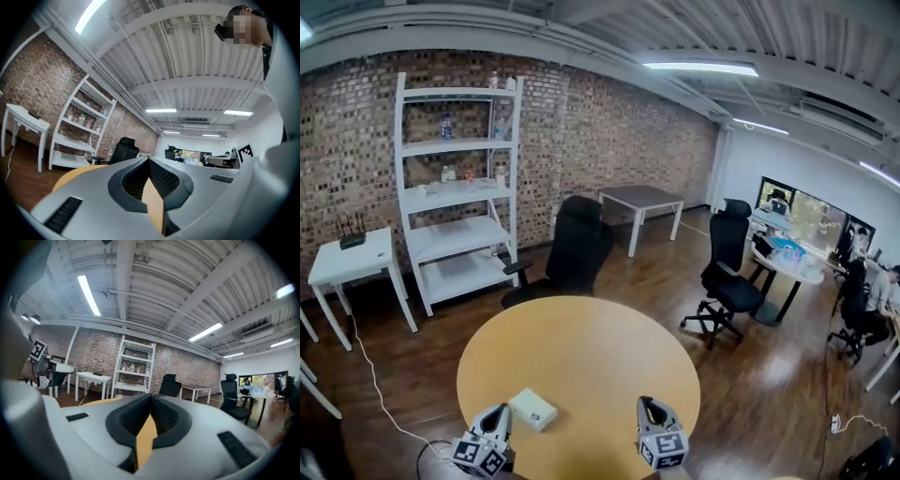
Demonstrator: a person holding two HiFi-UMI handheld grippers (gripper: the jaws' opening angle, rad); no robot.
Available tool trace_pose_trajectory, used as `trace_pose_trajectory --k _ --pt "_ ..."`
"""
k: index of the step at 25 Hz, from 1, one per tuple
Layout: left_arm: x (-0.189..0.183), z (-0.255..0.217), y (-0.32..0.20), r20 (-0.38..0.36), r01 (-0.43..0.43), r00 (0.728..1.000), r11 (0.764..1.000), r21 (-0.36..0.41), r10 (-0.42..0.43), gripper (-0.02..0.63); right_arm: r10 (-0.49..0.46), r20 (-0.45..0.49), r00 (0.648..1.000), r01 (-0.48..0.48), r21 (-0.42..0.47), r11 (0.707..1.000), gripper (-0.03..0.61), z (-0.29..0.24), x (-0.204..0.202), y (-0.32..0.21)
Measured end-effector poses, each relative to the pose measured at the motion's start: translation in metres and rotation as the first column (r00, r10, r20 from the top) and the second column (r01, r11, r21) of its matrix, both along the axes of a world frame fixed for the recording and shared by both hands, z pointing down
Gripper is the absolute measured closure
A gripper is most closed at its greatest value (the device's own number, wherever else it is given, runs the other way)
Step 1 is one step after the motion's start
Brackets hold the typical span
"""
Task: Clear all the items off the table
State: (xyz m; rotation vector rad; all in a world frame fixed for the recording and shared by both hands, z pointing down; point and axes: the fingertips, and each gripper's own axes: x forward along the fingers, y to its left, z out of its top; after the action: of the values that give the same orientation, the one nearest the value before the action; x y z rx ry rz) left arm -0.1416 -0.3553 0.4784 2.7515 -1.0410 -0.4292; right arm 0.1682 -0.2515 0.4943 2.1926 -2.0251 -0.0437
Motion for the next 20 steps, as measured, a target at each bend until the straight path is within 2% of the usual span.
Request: trace_pose_trajectory --k 3,7,9,13,17,20 --pt "-0.056 0.006 -0.012 -0.004 0.112 0.994 0.994 -0.010 -0.112 0.623 -0.127 0.004 0.992 0.127 -0.021 0.992 0.575 0.009 -0.052 -0.050" --pt "-0.104 0.008 -0.008 0.017 0.219 0.976 0.976 -0.007 -0.219 0.623 -0.267 0.006 0.964 0.266 -0.070 0.961 0.575 0.021 -0.099 -0.091" --pt "-0.133 0.013 -0.003 0.025 0.295 0.956 0.955 -0.024 -0.294 0.623 -0.320 0.015 0.947 0.320 -0.087 0.943 0.575 0.025 -0.121 -0.100" --pt "-0.178 0.021 0.005 0.023 0.436 0.900 0.898 -0.059 -0.435 0.623 -0.398 0.024 0.917 0.399 -0.104 0.911 0.575 0.025 -0.152 -0.122" --pt "-0.200 0.021 0.021 0.020 0.492 0.870 0.866 -0.088 -0.492 0.623 -0.457 0.038 0.889 0.458 -0.123 0.881 0.575 0.027 -0.174 -0.136" --pt "-0.212 0.025 0.028 0.034 0.517 0.856 0.849 -0.106 -0.516 0.623 -0.474 0.062 0.878 0.478 -0.119 0.870 0.575 0.029 -0.185 -0.143"
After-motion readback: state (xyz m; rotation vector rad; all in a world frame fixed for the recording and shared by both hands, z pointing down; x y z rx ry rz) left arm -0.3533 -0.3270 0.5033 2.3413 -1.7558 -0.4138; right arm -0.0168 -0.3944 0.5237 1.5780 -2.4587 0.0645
